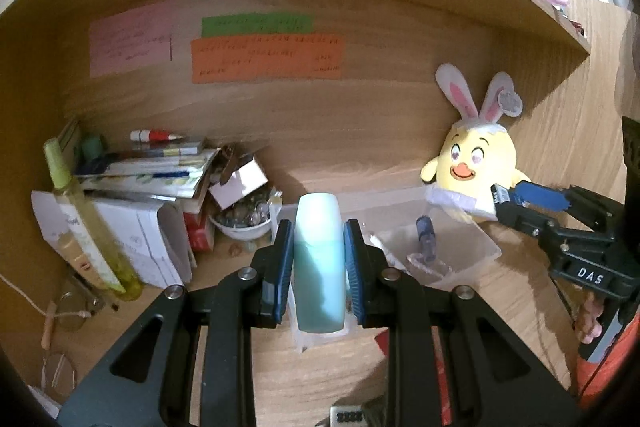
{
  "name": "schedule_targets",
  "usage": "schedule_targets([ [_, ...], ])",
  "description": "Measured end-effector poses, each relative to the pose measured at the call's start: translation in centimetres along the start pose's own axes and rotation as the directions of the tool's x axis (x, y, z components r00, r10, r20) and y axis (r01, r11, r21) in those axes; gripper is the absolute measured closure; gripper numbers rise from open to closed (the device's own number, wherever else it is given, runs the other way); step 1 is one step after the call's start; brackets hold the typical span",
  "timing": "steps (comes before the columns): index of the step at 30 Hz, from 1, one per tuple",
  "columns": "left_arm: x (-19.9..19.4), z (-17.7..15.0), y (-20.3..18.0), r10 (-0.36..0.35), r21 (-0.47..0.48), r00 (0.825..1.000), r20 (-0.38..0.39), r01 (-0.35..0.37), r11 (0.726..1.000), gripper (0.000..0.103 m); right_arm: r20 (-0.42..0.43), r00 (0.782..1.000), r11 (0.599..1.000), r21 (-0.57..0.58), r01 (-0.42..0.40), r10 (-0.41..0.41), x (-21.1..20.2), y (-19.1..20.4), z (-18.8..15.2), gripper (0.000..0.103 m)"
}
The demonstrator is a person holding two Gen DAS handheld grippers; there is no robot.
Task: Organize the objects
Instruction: 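Carry the mint-green tube and blue Max card into the clear box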
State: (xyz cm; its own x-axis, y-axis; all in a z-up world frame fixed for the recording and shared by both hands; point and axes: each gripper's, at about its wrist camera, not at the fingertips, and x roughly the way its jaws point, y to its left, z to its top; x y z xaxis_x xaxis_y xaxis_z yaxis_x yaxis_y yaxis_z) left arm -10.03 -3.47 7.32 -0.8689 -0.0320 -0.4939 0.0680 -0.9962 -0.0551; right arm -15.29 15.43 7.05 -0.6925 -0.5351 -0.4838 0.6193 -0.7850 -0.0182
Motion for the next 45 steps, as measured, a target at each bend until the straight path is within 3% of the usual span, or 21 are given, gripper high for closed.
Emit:
schedule_targets([
  [8,2.7,1.5,-0.3,-0.017,-0.005,1.0,-0.022,0.017,1.0,0.078,-0.013,1.0,1.0,-0.005,-0.005,0.005,2.6,0.0,1.4,0.055],
  [16,6.8,0.7,-0.3,-0.011,-0.011,0.995,-0.099,0.01,1.0,0.078,-0.096,0.995,1.0,0.006,-0.015,0.016,6.4,-0.3,0.4,0.055],
  [29,12.8,-2.7,-0.3,0.005,0.012,0.965,-0.263,-0.002,1.0,0.078,-0.234,0.972,1.0,-0.009,0.014,-0.016,11.6,-0.9,-2.0,0.055],
  [40,13.0,-3.3,-0.5,0.006,0.023,0.965,-0.262,0.0,1.0,0.078,-0.315,0.949,1.0,0.017,-0.007,0.012,14.3,-1.1,-3.3,0.055],
  [45,12.9,-3.1,-0.3,-0.03,-0.004,0.96,-0.28,0.03,1.0,0.074,-0.327,0.944,0.999,0.046,-0.017,0.031,14.7,-1.4,-3.4,0.055],
])
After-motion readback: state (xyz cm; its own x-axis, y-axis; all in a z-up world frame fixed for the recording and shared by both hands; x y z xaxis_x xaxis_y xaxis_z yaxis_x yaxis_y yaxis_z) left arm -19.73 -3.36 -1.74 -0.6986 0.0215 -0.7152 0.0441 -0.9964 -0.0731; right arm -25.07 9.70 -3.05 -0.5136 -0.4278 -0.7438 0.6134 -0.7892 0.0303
